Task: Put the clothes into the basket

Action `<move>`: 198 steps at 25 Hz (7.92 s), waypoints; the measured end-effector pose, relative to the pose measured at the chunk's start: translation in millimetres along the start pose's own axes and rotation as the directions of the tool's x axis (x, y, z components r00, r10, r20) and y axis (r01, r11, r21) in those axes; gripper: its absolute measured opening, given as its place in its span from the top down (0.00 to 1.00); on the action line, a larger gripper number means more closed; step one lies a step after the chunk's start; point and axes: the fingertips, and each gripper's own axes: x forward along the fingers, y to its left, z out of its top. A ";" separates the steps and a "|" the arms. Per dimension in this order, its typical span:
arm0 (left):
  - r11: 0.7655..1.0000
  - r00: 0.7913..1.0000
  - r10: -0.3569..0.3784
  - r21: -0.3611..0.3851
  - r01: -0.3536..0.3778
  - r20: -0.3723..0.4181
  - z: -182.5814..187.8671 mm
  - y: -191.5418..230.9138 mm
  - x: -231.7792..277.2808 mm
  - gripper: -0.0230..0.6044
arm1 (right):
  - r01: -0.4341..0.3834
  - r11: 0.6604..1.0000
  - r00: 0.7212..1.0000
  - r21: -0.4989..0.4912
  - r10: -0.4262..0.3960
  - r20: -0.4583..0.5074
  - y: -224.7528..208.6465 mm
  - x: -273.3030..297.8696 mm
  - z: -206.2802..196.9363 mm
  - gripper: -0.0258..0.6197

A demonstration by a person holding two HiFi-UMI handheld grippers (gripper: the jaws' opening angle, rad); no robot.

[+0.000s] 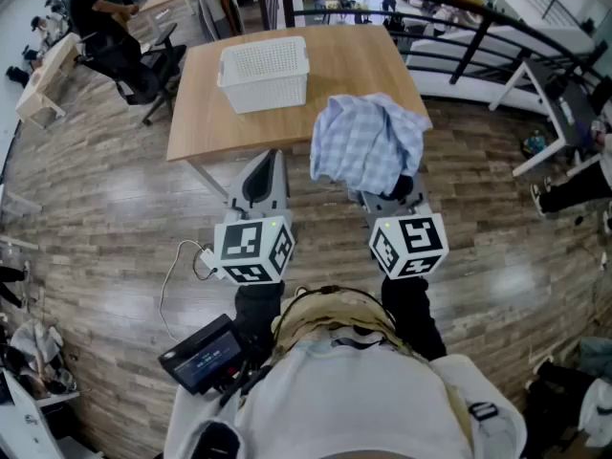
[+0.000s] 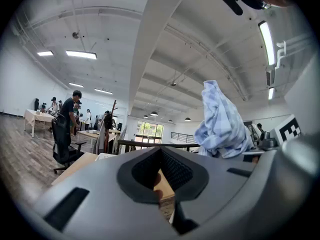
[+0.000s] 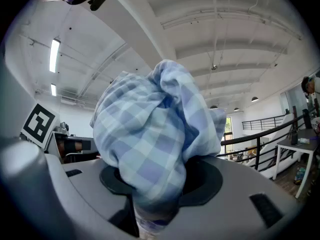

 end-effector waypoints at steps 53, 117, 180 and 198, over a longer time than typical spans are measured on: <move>0.986 0.987 0.140 -0.084 -0.146 -0.078 -52.4 203.1 116.6 0.96 | -0.023 0.991 0.992 0.129 0.038 -0.121 -4.8 234.3 -96.0 0.59; 0.981 0.871 0.096 -0.103 -0.166 -0.482 -124.6 424.0 554.3 0.96 | -0.096 0.959 0.735 0.268 0.250 -0.631 -92.1 686.8 -236.0 0.59; 0.988 0.881 0.013 -0.127 -0.083 -0.473 -116.3 413.7 570.9 0.96 | -0.166 0.985 0.858 -0.044 0.123 -0.499 -110.9 714.3 -156.4 0.91; 0.998 0.998 -0.044 0.044 0.042 0.047 118.2 338.9 494.4 0.96 | -0.031 0.995 0.997 -0.092 0.038 0.073 -103.8 624.0 78.0 0.93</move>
